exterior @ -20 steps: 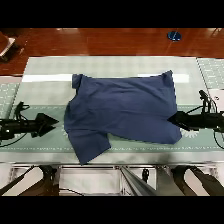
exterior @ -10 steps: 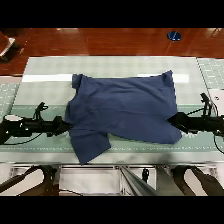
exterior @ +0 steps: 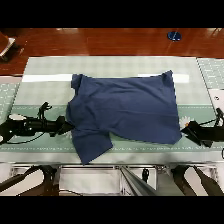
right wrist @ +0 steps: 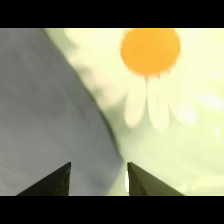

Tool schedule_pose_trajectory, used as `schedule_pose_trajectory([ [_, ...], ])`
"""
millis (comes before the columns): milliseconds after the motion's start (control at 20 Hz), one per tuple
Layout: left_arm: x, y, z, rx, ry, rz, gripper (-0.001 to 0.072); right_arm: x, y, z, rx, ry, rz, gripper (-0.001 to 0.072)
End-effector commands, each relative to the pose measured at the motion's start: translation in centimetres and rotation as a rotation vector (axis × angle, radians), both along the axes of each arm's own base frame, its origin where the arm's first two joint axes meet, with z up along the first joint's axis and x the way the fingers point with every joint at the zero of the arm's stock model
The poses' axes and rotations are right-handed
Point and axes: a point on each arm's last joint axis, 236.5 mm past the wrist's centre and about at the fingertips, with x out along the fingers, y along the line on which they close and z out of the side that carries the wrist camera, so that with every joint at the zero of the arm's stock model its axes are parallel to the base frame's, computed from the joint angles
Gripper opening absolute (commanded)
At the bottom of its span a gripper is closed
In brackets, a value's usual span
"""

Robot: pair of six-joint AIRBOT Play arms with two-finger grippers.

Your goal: Fold the shirts.

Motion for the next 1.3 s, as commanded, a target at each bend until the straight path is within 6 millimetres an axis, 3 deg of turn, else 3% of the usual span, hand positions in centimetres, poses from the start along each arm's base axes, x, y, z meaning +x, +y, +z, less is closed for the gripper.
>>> schedule_pose_trajectory([
  [0, 0.0, 0.1, -0.1, 0.007, -0.001, 0.000, 0.0022, -2.3, 1.8, -1.5, 0.047, 0.119, 0.070, 0.0405],
  [200, 0.1, 0.1, -0.2, 0.010, -0.003, 0.003, 0.0021, -2.7, 2.5, -2.6, 0.096, 0.172, 0.075, 0.0405],
  [500, 0.2, 0.3, -0.3, 0.016, -0.006, 0.008, 0.0022, 1.0, 4.4, -3.4, 0.218, 0.066, 0.027, 0.0398],
  [550, 0.3, 0.3, -0.3, 0.019, -0.009, 0.012, 0.0022, 1.6, 4.9, -3.4, 0.252, 0.042, 0.028, 0.0321],
  [650, 0.2, 0.2, -0.2, 0.010, -0.006, 0.008, 0.0021, 3.9, 6.6, -1.9, 0.341, -0.082, 0.069, 0.0027],
  [750, 1.0, 0.2, 0.6, 0.006, -0.031, 0.001, 0.0021, 6.9, 7.7, 1.5, 0.425, -0.212, 0.091, 0.0027],
  [800, 2.6, 0.2, 2.2, -0.013, -0.080, 0.015, 0.0021, 8.4, 7.8, 3.5, 0.430, -0.258, 0.133, 0.0026],
  [850, 5.0, -0.1, 5.0, -0.047, -0.173, 0.023, 0.0021, 9.9, 7.9, 5.6, 0.407, -0.305, 0.193, 0.0026],
  [900, 7.8, -0.5, 9.1, -0.093, -0.301, 0.037, 0.0021, 11.9, 8.3, 8.4, 0.371, -0.361, 0.255, 0.0026],
  [1050, 14.8, 0.7, 23.7, -0.097, -0.706, 0.106, 0.0021, 17.8, 10.3, 18.5, 0.211, -0.563, 0.424, 0.0026],
  [1150, 17.1, 3.2, 33.6, 0.034, -0.961, 0.156, 0.0021, 20.4, 10.1, 26.3, 0.039, -0.701, 0.476, 0.0026],
  [1250, 16.9, 5.8, 41.2, 0.149, -1.095, 0.204, 0.0021, 20.9, 8.5, 34.7, -0.126, -0.829, 0.471, 0.0026],
])
